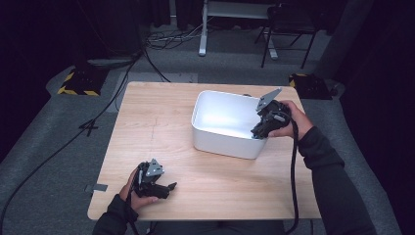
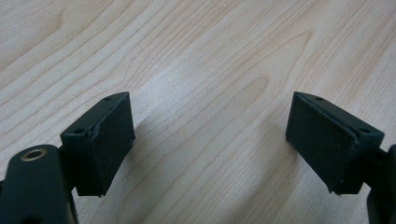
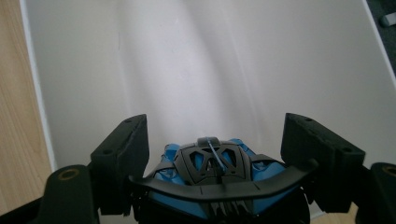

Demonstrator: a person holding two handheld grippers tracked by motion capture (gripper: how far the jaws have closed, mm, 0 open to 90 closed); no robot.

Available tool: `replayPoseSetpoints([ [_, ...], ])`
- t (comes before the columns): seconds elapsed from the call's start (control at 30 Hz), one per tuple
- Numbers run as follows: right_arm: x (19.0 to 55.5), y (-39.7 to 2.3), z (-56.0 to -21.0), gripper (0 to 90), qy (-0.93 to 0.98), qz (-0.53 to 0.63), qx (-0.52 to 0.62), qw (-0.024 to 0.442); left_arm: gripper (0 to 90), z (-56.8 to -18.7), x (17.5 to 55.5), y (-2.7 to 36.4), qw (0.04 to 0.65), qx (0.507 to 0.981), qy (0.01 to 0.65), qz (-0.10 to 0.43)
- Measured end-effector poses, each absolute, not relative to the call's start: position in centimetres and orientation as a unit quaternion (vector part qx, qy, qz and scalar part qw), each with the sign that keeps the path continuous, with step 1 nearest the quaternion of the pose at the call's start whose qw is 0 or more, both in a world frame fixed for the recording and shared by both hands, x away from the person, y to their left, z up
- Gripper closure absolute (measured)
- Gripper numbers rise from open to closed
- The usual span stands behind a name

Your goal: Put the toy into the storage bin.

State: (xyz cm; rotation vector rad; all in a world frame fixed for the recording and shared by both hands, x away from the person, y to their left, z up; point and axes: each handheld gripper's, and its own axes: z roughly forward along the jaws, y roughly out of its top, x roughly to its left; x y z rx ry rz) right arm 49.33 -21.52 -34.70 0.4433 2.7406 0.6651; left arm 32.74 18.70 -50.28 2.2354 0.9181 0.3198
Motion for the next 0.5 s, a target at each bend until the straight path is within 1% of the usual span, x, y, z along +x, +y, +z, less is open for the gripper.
replayPoseSetpoints([
  [0.2,49.35,-21.25,-35.61,24.1,0.957,0.21,0.156,0.122,15.7,-50.28,32.75,18.7,0.345,0.861,0.353,0.124],
  [0.5,49.11,-21.31,-35.26,24.2,0.956,0.219,0.151,0.125,15.7,-50.28,32.74,18.7,0.345,0.861,0.353,0.123],
])
